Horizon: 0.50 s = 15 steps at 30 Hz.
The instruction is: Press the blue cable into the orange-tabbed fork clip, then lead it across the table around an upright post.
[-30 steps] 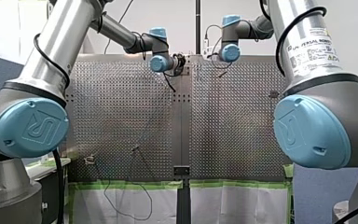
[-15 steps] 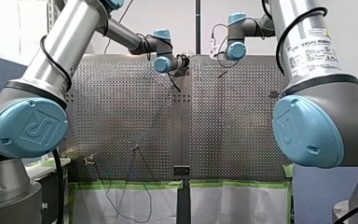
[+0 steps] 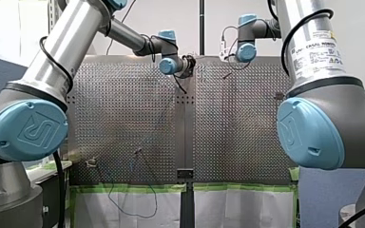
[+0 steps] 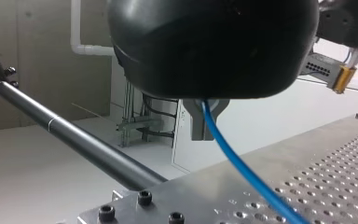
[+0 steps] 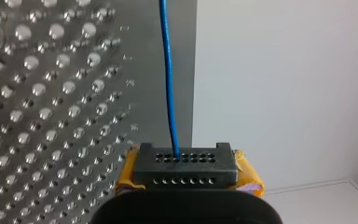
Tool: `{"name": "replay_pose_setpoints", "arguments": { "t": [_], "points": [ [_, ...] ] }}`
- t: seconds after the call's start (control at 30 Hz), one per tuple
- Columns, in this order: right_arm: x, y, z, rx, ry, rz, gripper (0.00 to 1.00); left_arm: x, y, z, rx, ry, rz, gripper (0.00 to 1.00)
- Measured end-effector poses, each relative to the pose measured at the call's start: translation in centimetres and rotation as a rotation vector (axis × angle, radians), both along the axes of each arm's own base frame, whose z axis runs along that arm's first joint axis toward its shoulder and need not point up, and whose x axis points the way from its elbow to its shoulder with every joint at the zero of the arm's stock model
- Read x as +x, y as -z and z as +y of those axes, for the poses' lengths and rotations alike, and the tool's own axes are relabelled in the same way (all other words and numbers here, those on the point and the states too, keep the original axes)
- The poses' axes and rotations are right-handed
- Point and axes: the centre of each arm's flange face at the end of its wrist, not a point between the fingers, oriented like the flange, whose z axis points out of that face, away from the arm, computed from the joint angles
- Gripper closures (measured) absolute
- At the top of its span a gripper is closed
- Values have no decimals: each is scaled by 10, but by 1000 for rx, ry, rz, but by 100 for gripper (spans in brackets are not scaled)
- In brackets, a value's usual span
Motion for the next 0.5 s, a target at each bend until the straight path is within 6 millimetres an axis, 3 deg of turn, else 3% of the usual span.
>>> {"name": "replay_pose_setpoints", "arguments": {
  "t": [0.23,0.5],
  "points": [
    [-12,9,-6,16,20,6,100,2,1,-1,-3,3,-10,100],
    [-27,19,-13,35,45,12,100,10,32,-10,22,17,24,100]
  ]
}}
